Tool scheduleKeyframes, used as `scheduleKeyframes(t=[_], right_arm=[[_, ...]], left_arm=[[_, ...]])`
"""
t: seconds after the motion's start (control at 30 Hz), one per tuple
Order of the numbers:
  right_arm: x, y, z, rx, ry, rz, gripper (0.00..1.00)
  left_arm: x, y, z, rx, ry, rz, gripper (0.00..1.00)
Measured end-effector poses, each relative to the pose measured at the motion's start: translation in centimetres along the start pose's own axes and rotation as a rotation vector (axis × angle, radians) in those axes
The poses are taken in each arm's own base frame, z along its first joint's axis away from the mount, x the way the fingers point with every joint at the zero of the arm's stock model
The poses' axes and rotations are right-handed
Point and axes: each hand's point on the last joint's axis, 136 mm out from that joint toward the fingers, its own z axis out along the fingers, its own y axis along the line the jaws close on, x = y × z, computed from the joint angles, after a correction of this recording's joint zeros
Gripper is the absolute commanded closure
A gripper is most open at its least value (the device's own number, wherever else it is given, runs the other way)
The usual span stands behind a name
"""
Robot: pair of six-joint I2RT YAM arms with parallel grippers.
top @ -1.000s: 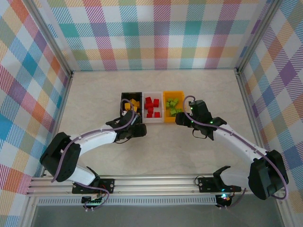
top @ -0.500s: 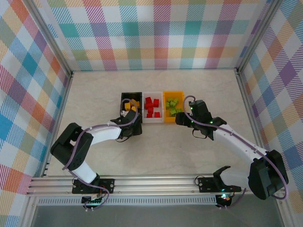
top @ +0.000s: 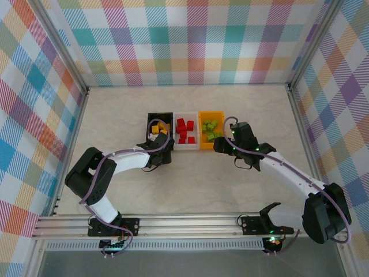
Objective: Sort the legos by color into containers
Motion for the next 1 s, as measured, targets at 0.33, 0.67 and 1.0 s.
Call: scheduleKeyframes(t=[0.33, 0.67, 1.0], right_arm=[[0.0, 0.1, 0.0, -0.003, 0.001, 0.0, 0.24], [-0.1, 0.2, -0.2, -0.011, -0.005, 0.004, 0.24], [0.1, 0.1, -0.1, -0.008, 0.0, 0.007, 0.24]], left_arm=[[0.2, -0.9, -1.1, 0.047, -0.004, 0.02, 0.63], [-3.8, -7.5, -9.8, 0.265, -0.112, 0.047, 0.63], [-11.4, -14.1, -6.1, 0.282, -0.133, 0.031, 0.64]])
